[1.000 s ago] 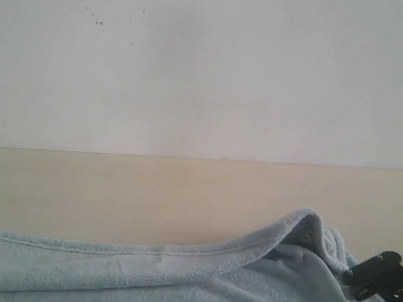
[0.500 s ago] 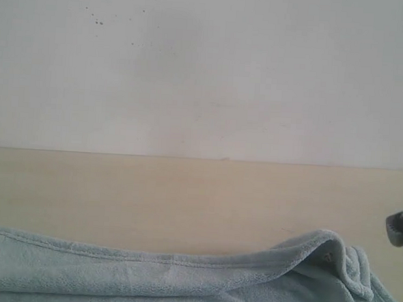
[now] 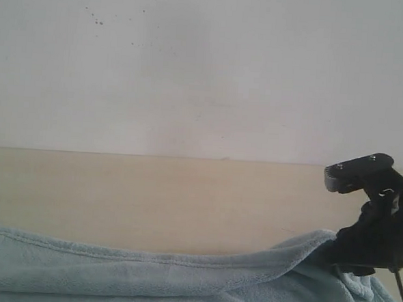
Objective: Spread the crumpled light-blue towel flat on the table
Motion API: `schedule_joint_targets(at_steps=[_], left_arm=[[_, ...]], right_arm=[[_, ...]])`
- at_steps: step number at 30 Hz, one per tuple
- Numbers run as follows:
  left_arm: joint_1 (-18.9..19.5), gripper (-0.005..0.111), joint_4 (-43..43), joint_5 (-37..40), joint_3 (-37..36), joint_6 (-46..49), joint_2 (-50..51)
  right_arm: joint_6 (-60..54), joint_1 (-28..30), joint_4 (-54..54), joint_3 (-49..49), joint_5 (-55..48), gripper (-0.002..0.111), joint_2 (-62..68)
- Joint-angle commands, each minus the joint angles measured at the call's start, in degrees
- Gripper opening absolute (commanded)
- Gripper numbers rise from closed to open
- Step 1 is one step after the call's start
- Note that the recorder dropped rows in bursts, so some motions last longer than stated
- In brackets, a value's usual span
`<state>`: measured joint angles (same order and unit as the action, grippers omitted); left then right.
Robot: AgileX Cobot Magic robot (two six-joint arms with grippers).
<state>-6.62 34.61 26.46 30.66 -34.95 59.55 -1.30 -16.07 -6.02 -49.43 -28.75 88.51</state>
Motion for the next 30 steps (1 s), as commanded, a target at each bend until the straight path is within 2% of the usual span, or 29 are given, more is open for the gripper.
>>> schedule_joint_targets(at_steps=[1, 10, 15, 20, 30], left_arm=[[0.1, 0.045, -1.4, -0.5, -0.1, 0.1, -0.5], [0.1, 0.045, -1.4, -0.9, -0.1, 0.1, -0.5], [0.1, 0.045, -1.4, -1.1, -0.1, 0.1, -0.5], [0.1, 0.045, -1.4, -1.4, -0.1, 0.1, -0.5], [0.1, 0.045, -1.9, -1.7, -0.1, 0.1, -0.5]], right_arm=[[-2.4, 0.2, 2.7, -0.5, 4.6, 0.047, 2.2], [-3.4, 0.2, 2.7, -0.5, 11.4, 0.047, 10.3], [-3.4, 0.2, 2.7, -1.1, 15.2, 0.041, 13.8], [-3.4, 0.2, 2.0, -3.9, 15.3, 0.038, 15.2], [-3.3, 0.2, -9.3, -7.3, 11.3, 0.038, 15.6]])
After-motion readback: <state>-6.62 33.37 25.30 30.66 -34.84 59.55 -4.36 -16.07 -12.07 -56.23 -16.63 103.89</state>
